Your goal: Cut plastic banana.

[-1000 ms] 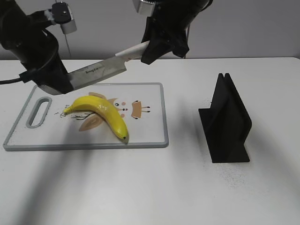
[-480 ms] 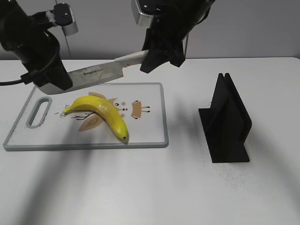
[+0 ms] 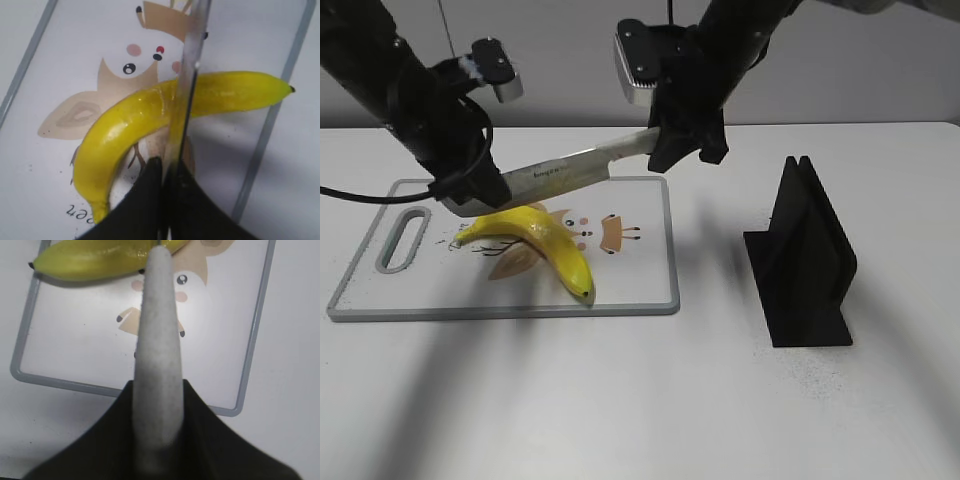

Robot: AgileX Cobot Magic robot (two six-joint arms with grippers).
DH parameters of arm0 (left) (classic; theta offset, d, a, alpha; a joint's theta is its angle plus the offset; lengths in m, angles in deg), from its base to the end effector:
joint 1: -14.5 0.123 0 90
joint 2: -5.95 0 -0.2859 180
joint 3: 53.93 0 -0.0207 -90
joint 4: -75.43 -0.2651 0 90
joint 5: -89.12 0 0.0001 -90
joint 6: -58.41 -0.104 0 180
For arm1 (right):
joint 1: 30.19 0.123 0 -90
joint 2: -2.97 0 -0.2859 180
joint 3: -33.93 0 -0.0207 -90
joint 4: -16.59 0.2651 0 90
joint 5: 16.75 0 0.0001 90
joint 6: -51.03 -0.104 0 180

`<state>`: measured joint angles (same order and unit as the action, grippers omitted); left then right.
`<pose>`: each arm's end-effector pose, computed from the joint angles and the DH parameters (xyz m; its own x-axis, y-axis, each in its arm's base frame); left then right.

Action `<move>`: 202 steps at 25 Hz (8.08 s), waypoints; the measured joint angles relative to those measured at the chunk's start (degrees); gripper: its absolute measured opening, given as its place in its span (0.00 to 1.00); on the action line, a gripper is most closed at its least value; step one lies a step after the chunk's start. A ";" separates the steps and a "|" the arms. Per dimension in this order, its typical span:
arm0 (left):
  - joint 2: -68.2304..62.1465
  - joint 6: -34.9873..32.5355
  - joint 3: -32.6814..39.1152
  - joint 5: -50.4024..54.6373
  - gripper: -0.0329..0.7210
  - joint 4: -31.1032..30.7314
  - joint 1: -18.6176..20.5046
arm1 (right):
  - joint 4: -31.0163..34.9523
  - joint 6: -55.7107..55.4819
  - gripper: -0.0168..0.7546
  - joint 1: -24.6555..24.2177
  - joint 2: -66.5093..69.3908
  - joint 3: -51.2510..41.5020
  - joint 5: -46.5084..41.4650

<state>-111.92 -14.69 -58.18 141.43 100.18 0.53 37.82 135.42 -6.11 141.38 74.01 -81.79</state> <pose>0.3925 -0.1332 0.1945 -0.2312 0.8763 -0.4227 0.9553 0.2868 0.0719 0.4514 0.2392 0.2015 0.2396 -0.8927 -0.3818 -0.9614 -0.1633 -0.2216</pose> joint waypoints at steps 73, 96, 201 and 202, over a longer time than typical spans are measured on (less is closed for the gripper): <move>56.43 56.52 30.87 17.60 0.82 -15.17 4.65 | -10.63 -72.12 0.24 -0.07 -27.63 -15.73 -5.07; 110.28 58.75 52.71 15.41 0.80 -16.83 4.65 | -12.48 -94.04 0.24 -0.07 -64.08 -57.67 1.18; 110.41 58.92 54.40 10.11 0.81 -16.66 4.65 | -21.63 -82.75 0.71 -0.07 -130.44 -88.46 5.47; 110.41 58.92 54.40 10.06 0.81 -16.59 4.65 | -21.63 -82.75 0.71 -0.07 -130.81 -88.46 5.48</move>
<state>-1.51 44.23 -3.78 151.49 83.59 5.18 16.19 52.67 -6.18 10.57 -14.45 -76.32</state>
